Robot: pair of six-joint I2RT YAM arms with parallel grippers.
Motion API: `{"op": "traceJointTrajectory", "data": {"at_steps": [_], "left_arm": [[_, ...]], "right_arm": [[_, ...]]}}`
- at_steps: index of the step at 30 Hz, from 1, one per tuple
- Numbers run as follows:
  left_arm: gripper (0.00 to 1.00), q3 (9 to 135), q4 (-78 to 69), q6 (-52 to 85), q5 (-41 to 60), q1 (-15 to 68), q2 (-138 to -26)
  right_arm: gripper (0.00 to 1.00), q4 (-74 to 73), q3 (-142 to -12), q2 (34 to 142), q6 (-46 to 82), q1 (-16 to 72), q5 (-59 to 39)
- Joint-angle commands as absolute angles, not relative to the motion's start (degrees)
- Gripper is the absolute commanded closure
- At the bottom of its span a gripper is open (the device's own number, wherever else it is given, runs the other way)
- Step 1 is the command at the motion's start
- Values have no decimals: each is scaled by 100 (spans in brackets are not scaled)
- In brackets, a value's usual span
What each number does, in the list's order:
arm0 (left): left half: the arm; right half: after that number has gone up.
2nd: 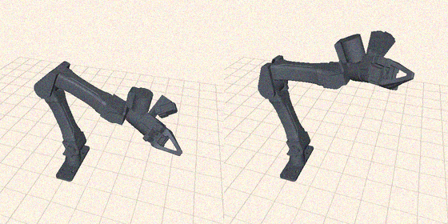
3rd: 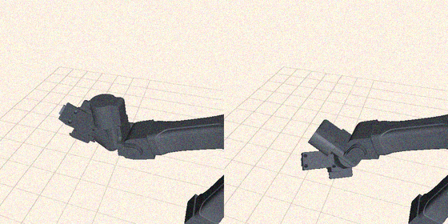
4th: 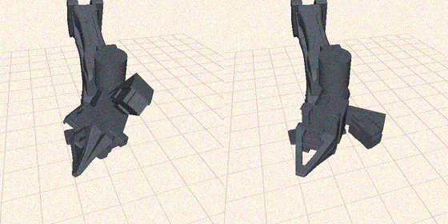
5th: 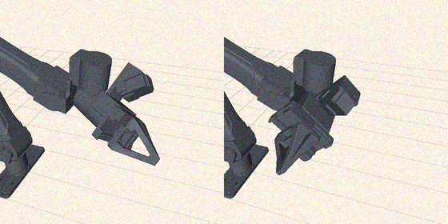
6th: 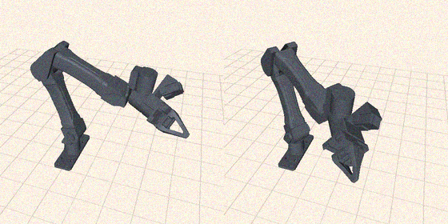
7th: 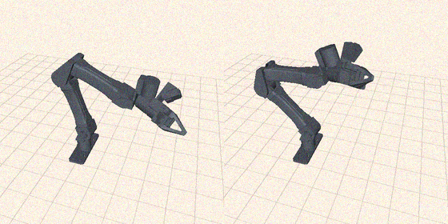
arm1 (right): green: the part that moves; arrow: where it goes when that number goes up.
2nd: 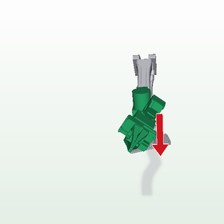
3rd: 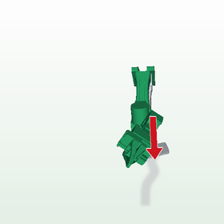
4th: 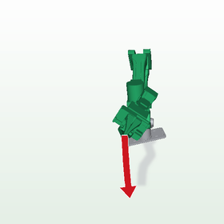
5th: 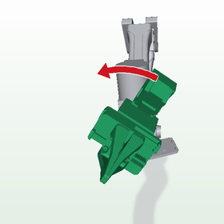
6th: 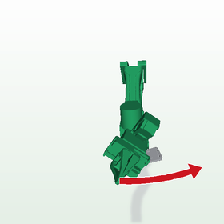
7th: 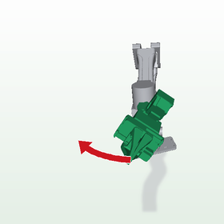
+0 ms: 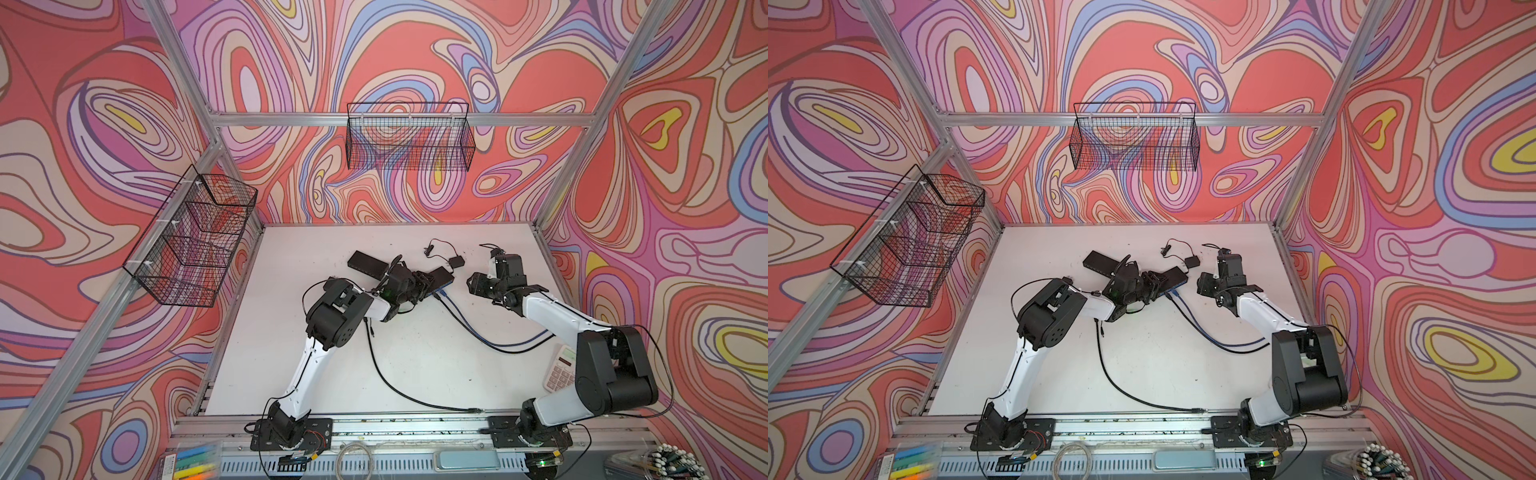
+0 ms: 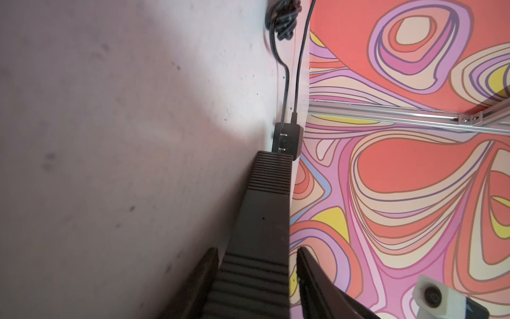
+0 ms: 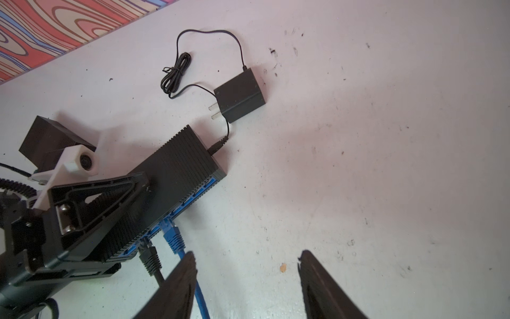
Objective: Insert the plug into the switch port
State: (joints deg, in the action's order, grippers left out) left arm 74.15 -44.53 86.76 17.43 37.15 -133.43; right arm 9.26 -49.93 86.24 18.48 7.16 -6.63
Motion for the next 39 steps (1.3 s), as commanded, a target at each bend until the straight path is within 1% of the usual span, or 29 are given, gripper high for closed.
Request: {"op": "traceJointTrajectory", "data": {"at_steps": [1, 4, 7, 8, 10, 11, 12, 19, 22, 31, 32, 33, 34, 39], "left_arm": [[31, 7304, -3184, 8462, 1445, 3726, -13289], [27, 7347, -2772, 8240, 1400, 3726, -13163], [25, 7369, -2383, 8090, 1324, 3714, -13041], [24, 7350, -2277, 8057, 1276, 3718, -12998], [23, 7307, -2142, 8012, 1230, 3693, -12932], [14, 7283, -2065, 7993, 1213, 3675, -12897], [1, 7248, -2019, 7973, 1184, 3658, -12865], [0, 7207, -1406, 7659, 1059, 3544, -12608], [0, 7221, -982, 7475, 912, 3526, -12445], [0, 7229, 43, 6888, 564, 3393, -11864], [0, 7254, 175, 6774, 524, 3381, -11788], [0, 7272, 300, 6694, 497, 3389, -11712], [0, 7302, 455, 6603, 439, 3378, -11625], [0, 7325, 1031, 6208, 120, 3349, -11093]], "right_arm": [[38, 837, -4920, 8595, 1749, 651, -874], [38, 844, -4925, 8645, 1709, 650, -1037], [35, 844, -4937, 8665, 1665, 658, -1237], [33, 865, -4946, 8666, 1670, 657, -1264], [33, 899, -4970, 8653, 1666, 652, -1267], [32, 897, -4966, 8644, 1666, 654, -1266], [33, 907, -4974, 8645, 1665, 651, -1266], [31, 990, -5026, 8705, 1678, 652, -1327], [23, 993, -5029, 8700, 1704, 653, -1337], [18, 1124, -5045, 8643, 1727, 651, -1323], [17, 1139, -5045, 8642, 1730, 653, -1320], [8, 1164, -5054, 8641, 1731, 657, -1314], [2, 1193, -5061, 8639, 1731, 658, -1309], [2, 1382, -5145, 8630, 1684, 652, -1326]]}}
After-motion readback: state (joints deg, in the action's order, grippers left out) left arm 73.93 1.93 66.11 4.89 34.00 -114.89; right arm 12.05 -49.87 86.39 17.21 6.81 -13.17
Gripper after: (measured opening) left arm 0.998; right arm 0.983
